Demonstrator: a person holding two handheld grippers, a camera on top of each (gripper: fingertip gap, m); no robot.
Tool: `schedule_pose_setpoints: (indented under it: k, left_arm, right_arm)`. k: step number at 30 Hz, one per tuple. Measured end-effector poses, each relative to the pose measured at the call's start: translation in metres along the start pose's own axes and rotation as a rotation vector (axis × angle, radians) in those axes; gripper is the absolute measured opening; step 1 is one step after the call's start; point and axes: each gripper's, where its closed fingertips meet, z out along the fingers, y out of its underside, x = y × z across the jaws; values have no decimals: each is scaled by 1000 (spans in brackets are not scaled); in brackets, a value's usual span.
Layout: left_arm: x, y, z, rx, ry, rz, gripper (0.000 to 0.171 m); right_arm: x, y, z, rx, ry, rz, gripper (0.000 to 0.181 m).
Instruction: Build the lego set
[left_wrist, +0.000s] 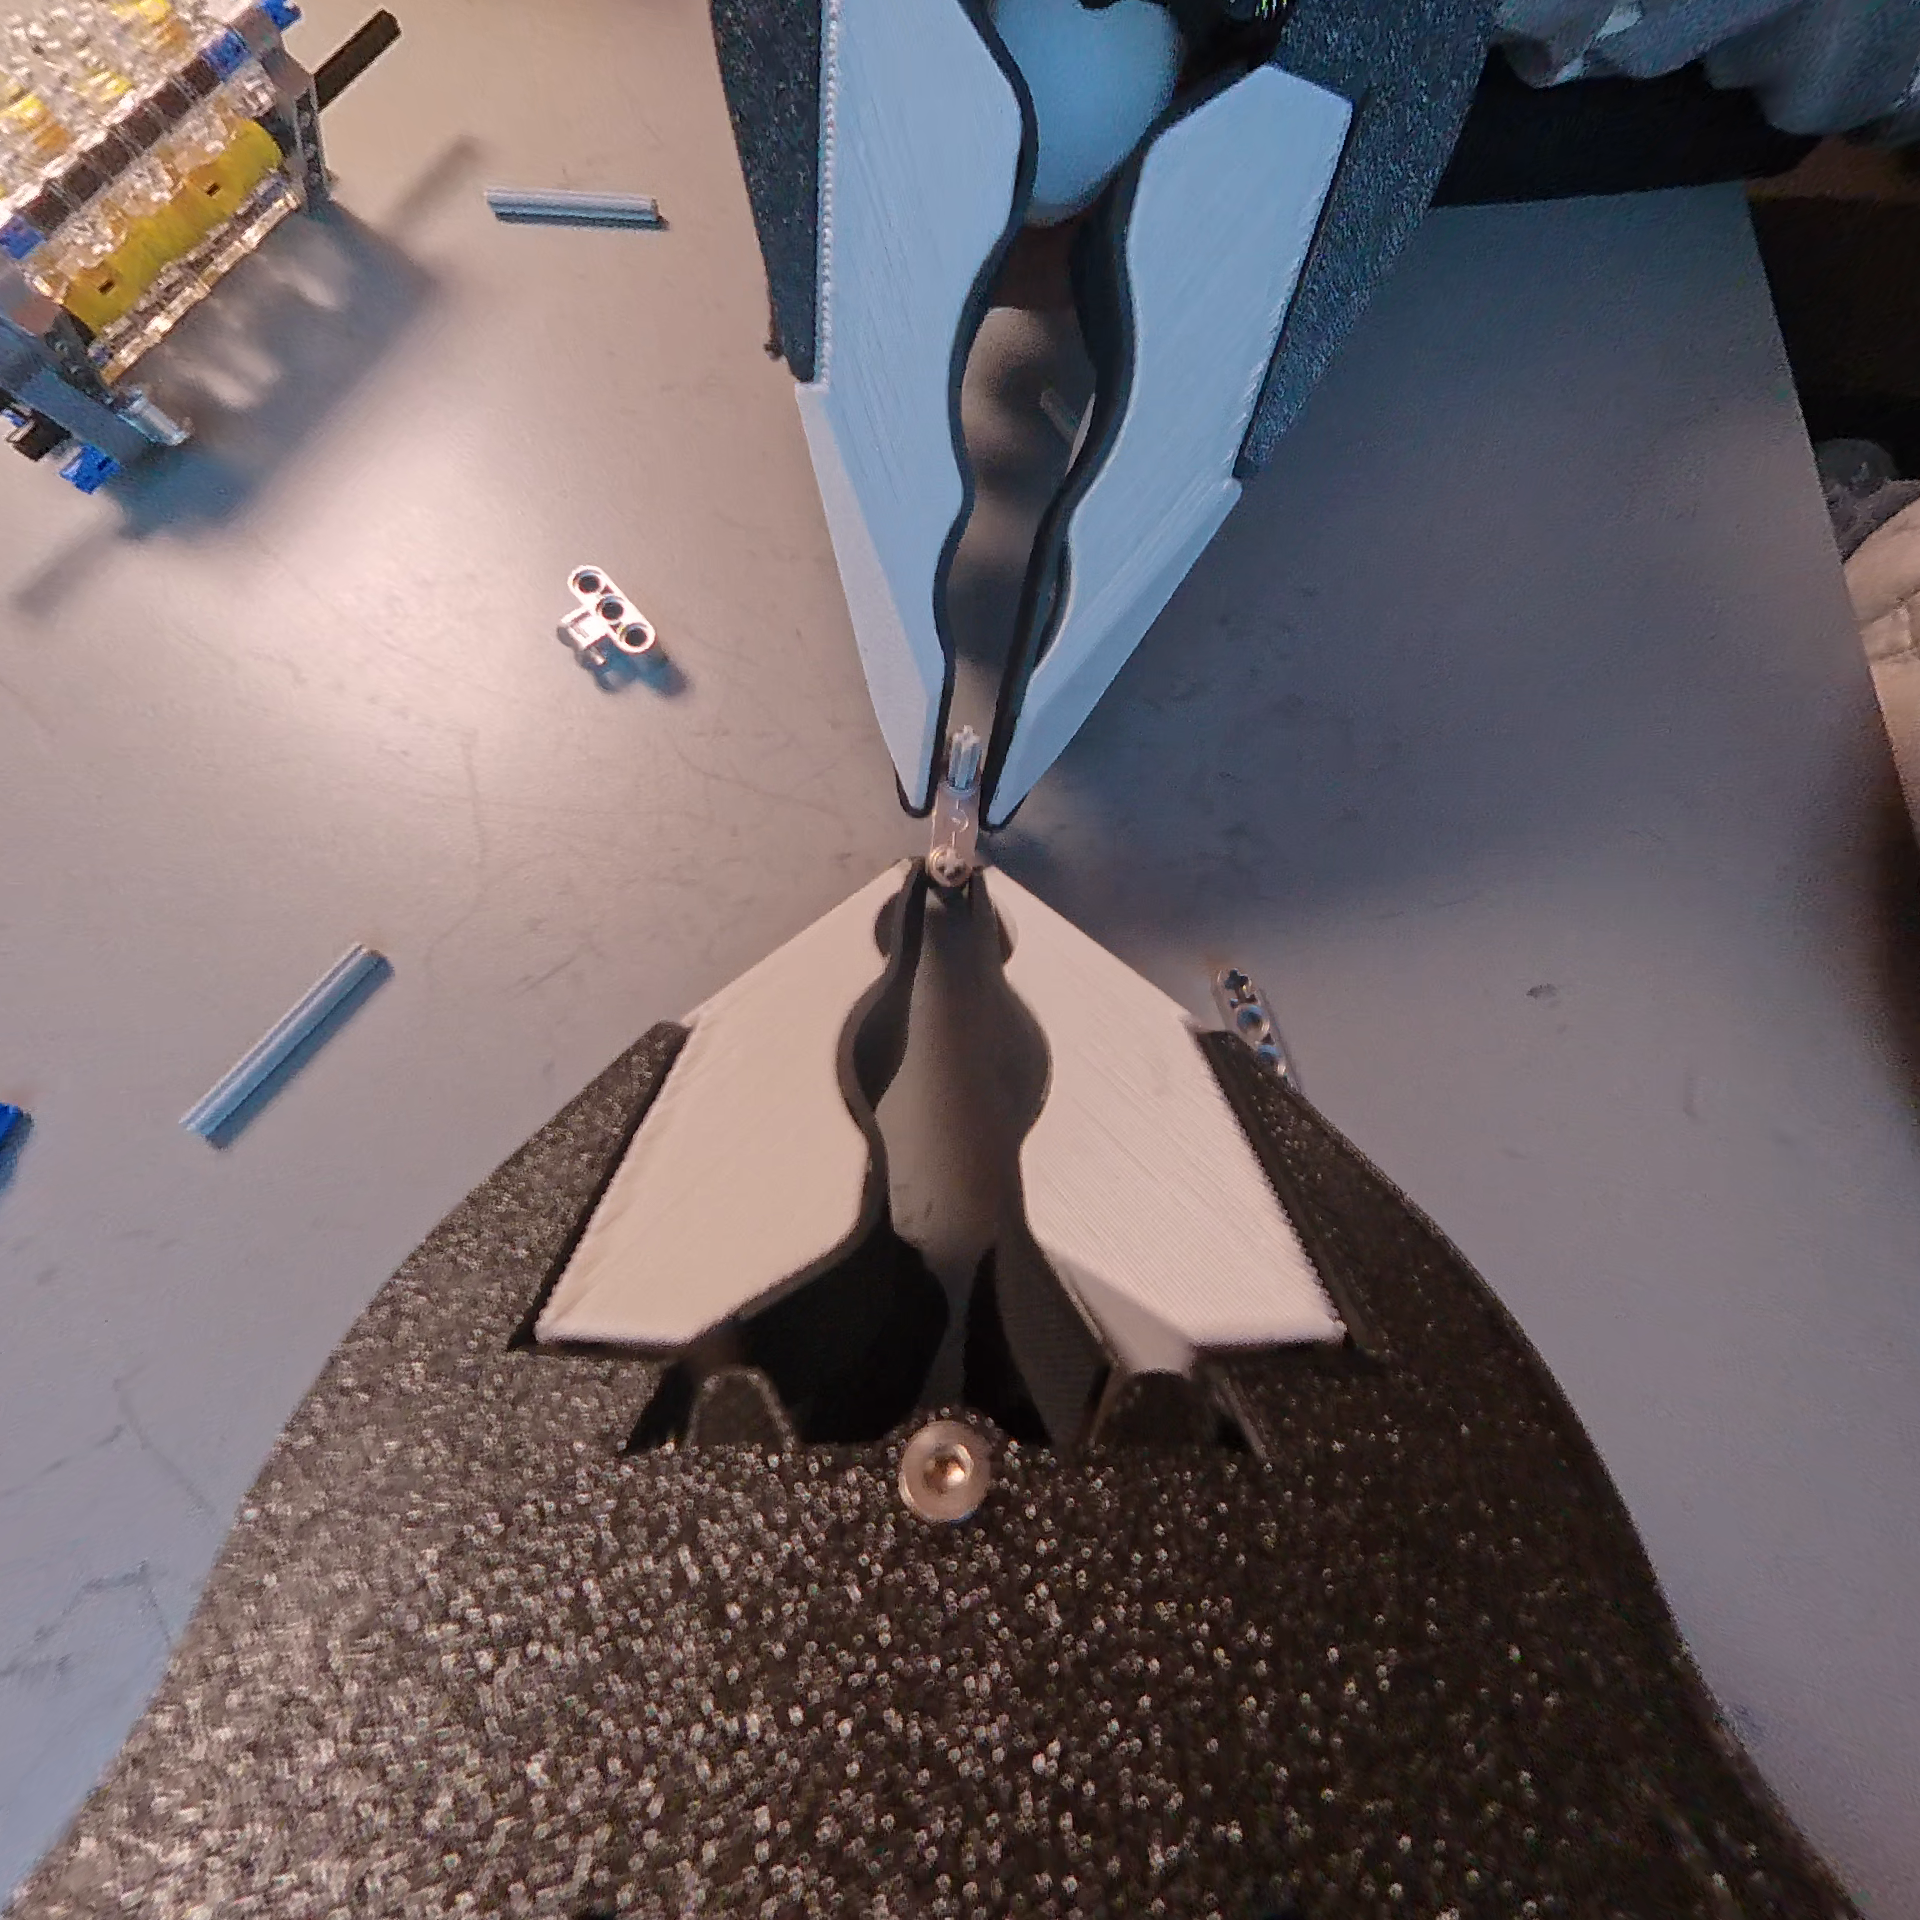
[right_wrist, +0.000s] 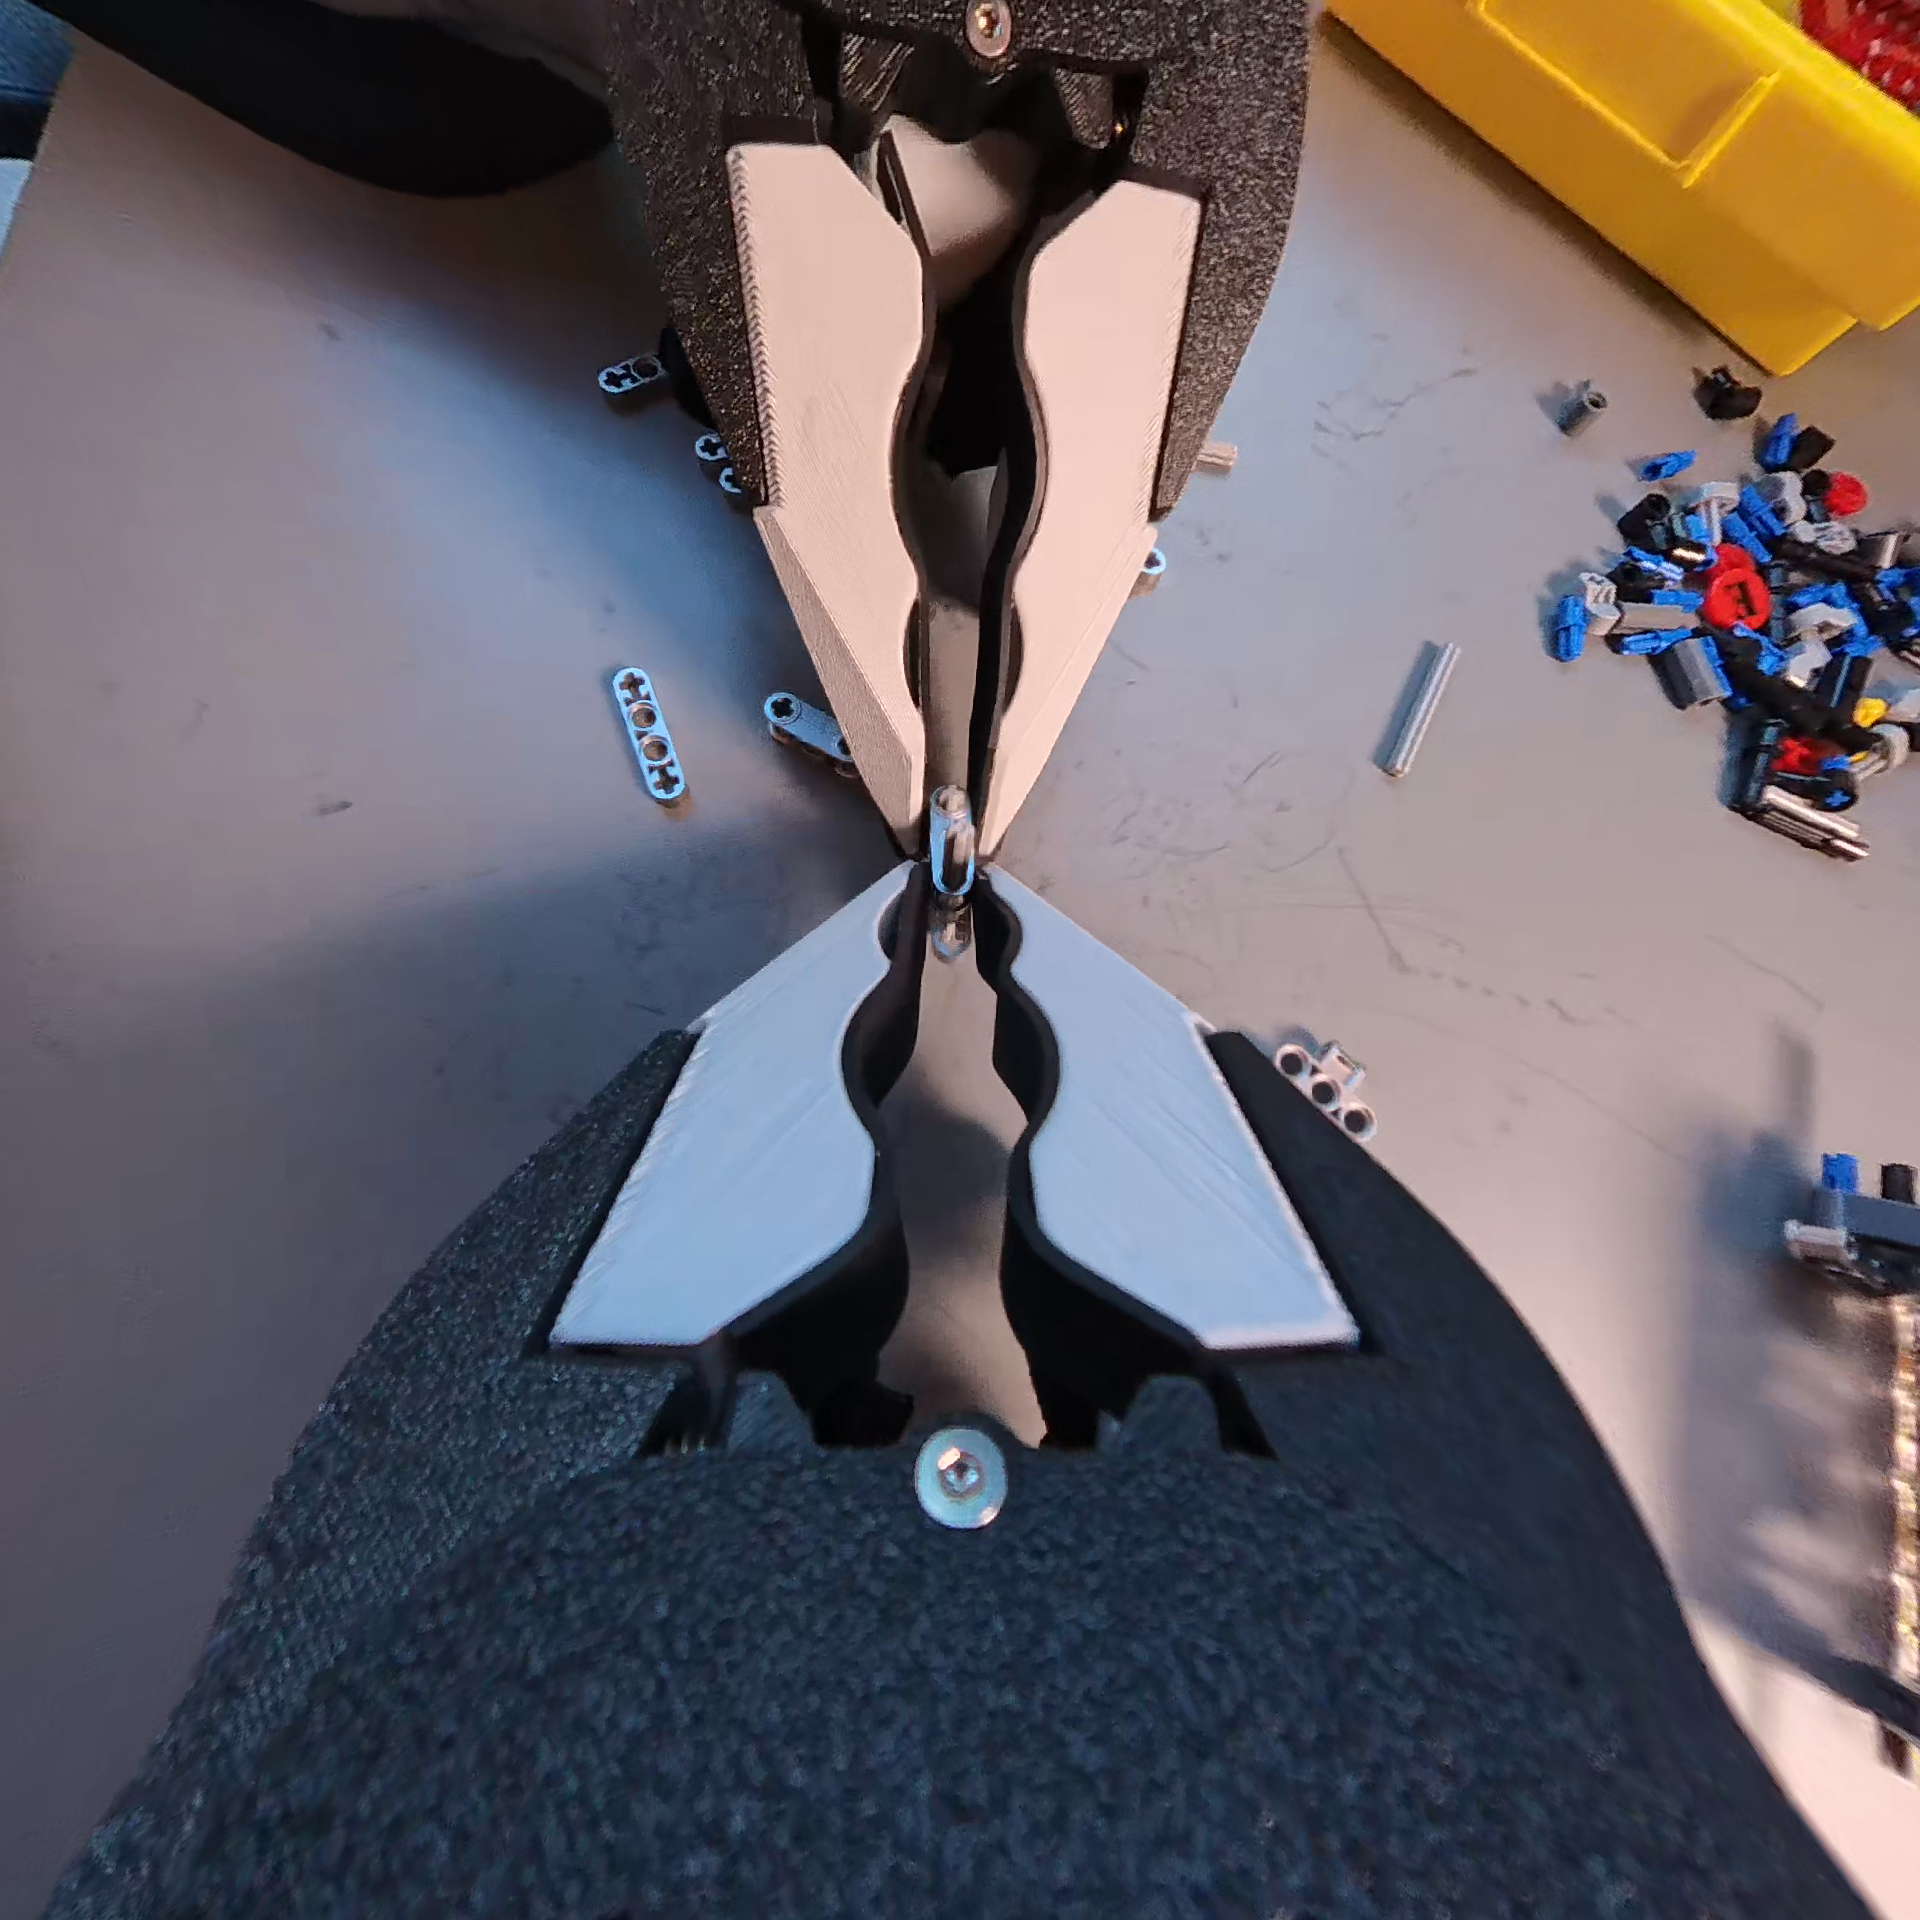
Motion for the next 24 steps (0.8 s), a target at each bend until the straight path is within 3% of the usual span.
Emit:
schedule_pose_setpoints:
  k: [17, 24]
  left_arm:
    - [-8, -7, -12, 40, -41, 15, 7]
    - [-8, -7, -11, 31, -28, 13, 6]
  right_arm:
    - [5, 8, 7, -146, -21, 96, 5]
    - [6, 8, 8, -143, -14, 97, 5]
